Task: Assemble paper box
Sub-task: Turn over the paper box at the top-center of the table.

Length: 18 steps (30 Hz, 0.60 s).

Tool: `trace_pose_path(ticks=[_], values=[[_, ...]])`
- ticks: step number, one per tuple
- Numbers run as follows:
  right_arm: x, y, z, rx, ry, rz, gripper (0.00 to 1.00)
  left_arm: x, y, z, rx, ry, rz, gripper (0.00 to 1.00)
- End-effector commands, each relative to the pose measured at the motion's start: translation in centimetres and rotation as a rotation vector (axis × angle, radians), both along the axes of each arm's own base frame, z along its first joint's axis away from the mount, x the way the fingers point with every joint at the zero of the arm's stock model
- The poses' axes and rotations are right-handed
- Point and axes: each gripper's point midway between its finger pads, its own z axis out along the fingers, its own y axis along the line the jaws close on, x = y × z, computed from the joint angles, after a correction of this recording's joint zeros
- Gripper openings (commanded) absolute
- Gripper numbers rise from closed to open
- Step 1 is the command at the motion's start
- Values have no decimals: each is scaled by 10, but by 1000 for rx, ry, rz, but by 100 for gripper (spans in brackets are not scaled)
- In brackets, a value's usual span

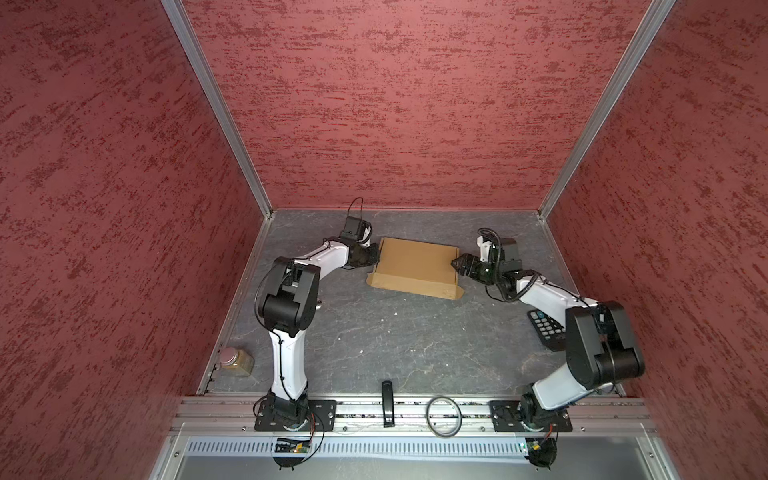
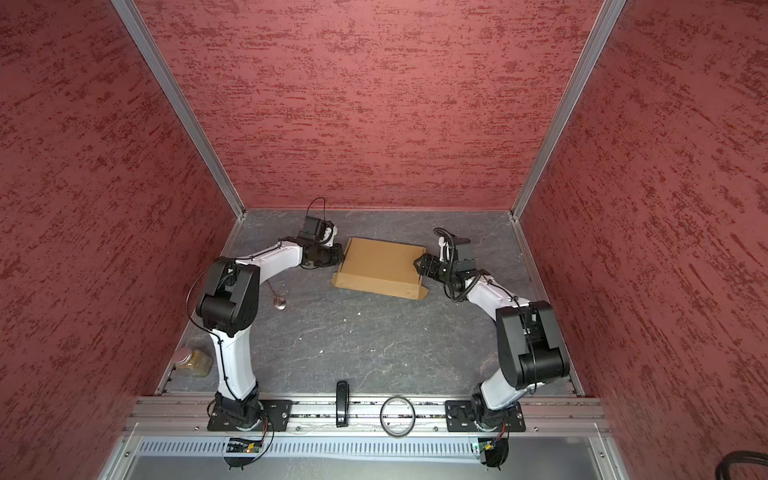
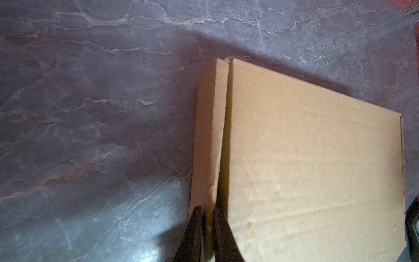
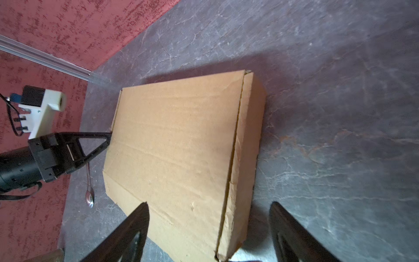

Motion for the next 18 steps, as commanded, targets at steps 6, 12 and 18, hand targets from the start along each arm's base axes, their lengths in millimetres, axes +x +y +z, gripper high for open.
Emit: trace_pose_path(ticks=[6,12,18], values=[[6,7,-14,115,24,8,85,-12,16,-26,22,76,37,13],[9,11,-25,157,44,19,86,-14,21,-30,19,85,41,13],[13,19,-30,213,54,48,86,-14,22,-31,14,85,43,13]])
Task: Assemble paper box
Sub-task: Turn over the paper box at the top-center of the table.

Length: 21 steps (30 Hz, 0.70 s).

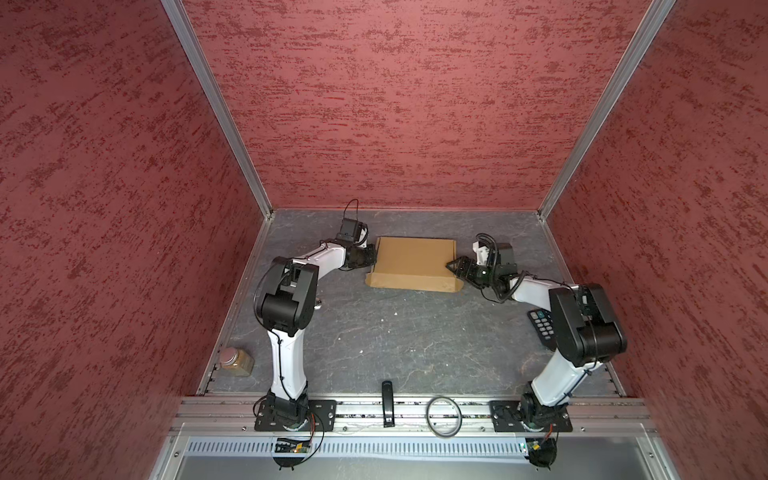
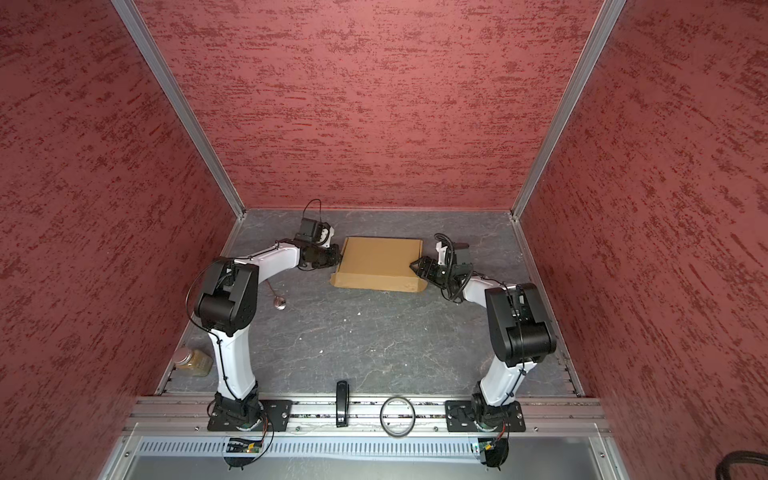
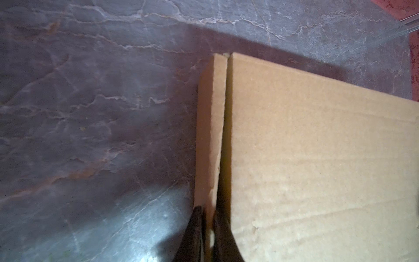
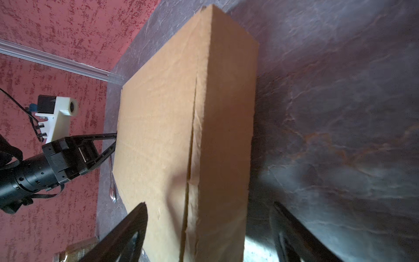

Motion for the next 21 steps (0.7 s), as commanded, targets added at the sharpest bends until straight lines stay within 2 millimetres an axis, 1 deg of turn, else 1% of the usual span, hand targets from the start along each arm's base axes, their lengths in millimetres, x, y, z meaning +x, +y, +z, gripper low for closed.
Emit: trace_pose_path(ticks=[1,5,11,21], values=[[6,7,6,65,-24,20,86,-14,13,-23,40,76,19,13],[12,15,13,118,-48,52,86,-14,14,-23,41,76,20,13],[19,25,16,179,-57,89,86,-14,13,-25,37,78,21,13],[20,35,28,234,-112,160,82,-9,12,-21,37,75,20,14]])
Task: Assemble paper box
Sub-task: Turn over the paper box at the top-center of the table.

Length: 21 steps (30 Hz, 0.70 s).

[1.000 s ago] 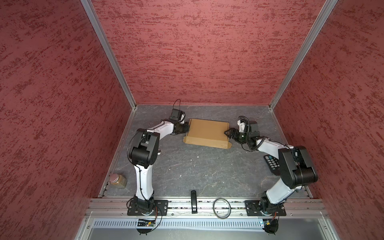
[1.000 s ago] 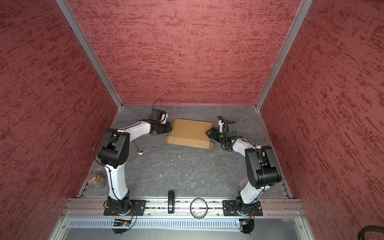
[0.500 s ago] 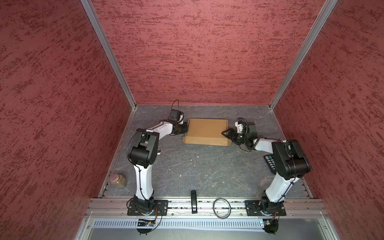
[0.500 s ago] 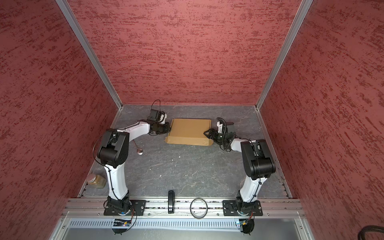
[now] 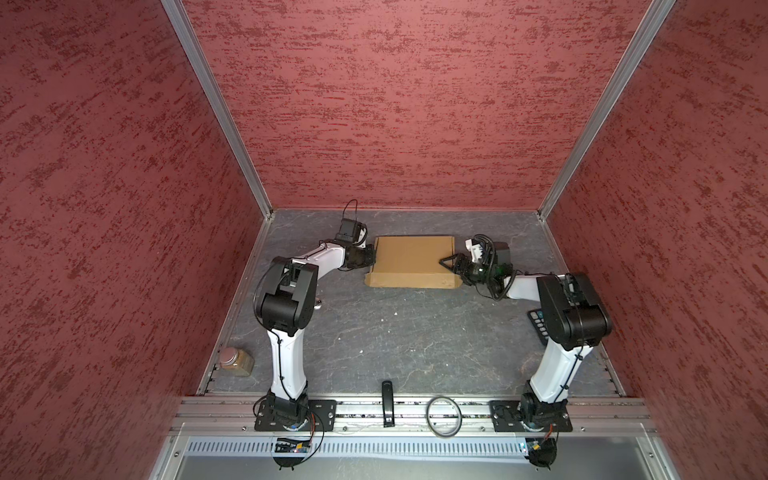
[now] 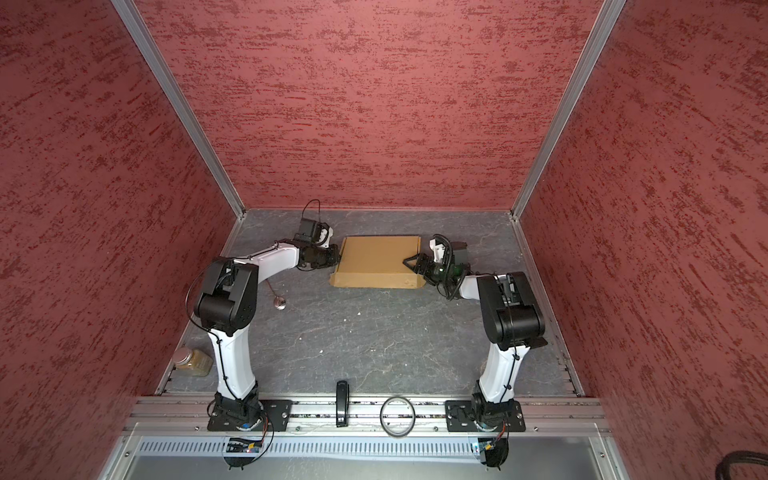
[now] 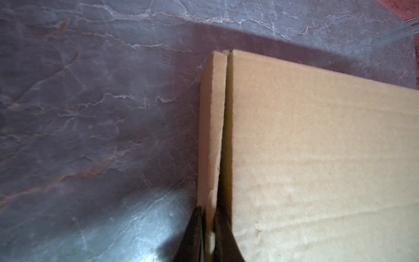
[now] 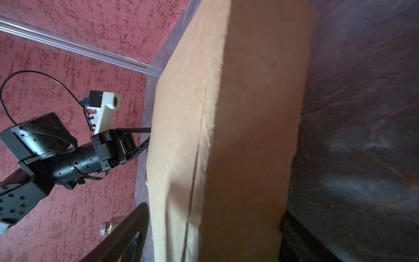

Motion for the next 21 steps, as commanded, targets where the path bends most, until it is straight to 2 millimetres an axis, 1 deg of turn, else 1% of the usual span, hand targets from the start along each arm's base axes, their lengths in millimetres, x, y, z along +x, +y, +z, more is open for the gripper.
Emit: trace_pose_path(ticks=[1,7,11,17,18,21], values=[[9,8,20,52,-72,47,81,-9,8,-19,33,69,14,14],[10,10,21,57,-73,56,73,-7,7,-15,29,64,15,17],[10,9,21,55,-76,57,70,-7,6,-13,27,61,16,18],[9,8,19,52,-71,50,62,-5,6,-8,20,53,21,23],[9,9,18,54,-70,48,61,-5,5,-7,18,53,21,24],[8,8,19,56,-76,47,60,-3,6,-1,11,43,27,32]])
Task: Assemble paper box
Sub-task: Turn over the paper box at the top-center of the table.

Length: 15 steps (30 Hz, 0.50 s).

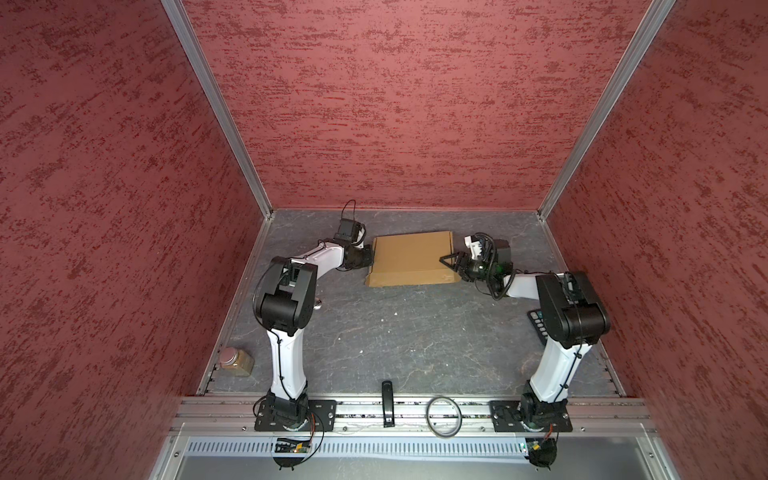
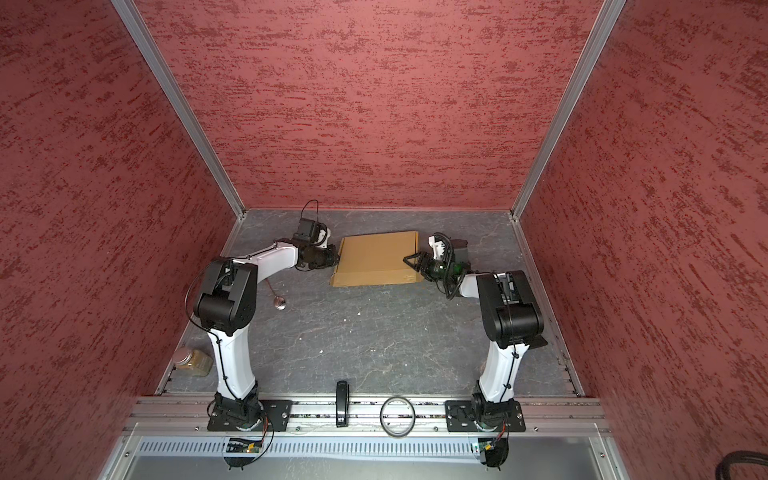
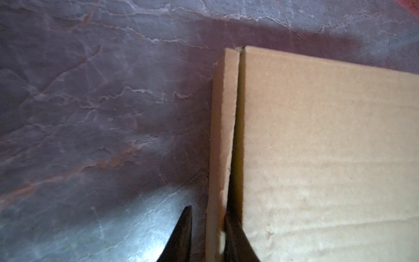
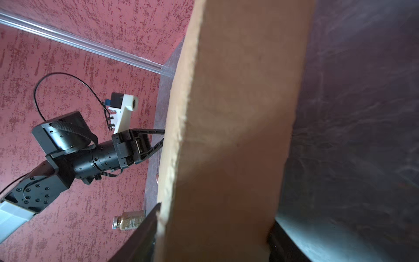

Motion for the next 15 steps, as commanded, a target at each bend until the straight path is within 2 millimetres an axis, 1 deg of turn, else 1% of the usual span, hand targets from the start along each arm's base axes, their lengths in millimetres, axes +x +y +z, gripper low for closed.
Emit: trace_pose_path(ticks=[1,2,5,7,12,15], values=[[3,3,9,16,-47,19,60,-1,-1,2,-9,17,4,35],[3,3,9,16,-48,16,60,0,-1,4,-10,15,8,39],[3,3,10,20,-49,14,59,2,0,10,-31,6,17,46],[3,3,10,23,-50,11,58,4,-1,18,-51,-8,22,51],[2,3,10,30,-55,11,57,5,-3,46,-116,-54,23,61],[1,3,12,33,-62,12,56,3,-3,61,-151,-76,22,64]])
